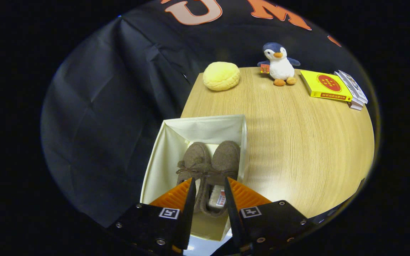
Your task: Open the storage box then place both shoes into the box .Put the left shoe in first, then the right shoe, with the right side of both shoes facing outward in a uniform manner.
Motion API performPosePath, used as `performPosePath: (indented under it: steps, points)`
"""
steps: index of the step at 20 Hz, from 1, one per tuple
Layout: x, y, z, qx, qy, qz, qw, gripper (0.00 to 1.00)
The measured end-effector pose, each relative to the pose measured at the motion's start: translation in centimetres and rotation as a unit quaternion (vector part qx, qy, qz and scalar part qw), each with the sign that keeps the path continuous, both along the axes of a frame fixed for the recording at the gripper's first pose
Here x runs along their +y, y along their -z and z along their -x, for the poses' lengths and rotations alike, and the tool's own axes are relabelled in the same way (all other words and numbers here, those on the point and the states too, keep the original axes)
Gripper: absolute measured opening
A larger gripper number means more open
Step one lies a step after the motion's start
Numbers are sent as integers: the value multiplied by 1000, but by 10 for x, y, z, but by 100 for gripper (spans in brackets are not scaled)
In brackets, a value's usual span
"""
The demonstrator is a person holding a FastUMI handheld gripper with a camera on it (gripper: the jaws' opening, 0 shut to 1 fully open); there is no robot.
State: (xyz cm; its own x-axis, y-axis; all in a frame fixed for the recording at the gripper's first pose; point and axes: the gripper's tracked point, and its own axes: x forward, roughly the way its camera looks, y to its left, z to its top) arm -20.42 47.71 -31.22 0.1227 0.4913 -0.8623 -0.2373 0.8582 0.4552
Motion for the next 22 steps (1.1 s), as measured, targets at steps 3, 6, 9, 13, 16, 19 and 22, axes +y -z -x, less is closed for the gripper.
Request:
performPosePath:
  steps: [3,6,9,13,16,19,22]
  points:
    - [-26,-28,-18,-37,2,-26,999,63]
    - [-64,-52,-41,-86,13,-41,995,81]
    - [-106,-74,-66,-143,22,-51,988,87]
    - [-172,-101,-101,-232,34,-48,971,96]
    - [-223,-129,-131,-311,56,-40,948,98]
    - [-269,-167,-156,-390,79,-33,917,99]
    - [-319,-195,-182,-466,105,-4,878,98]
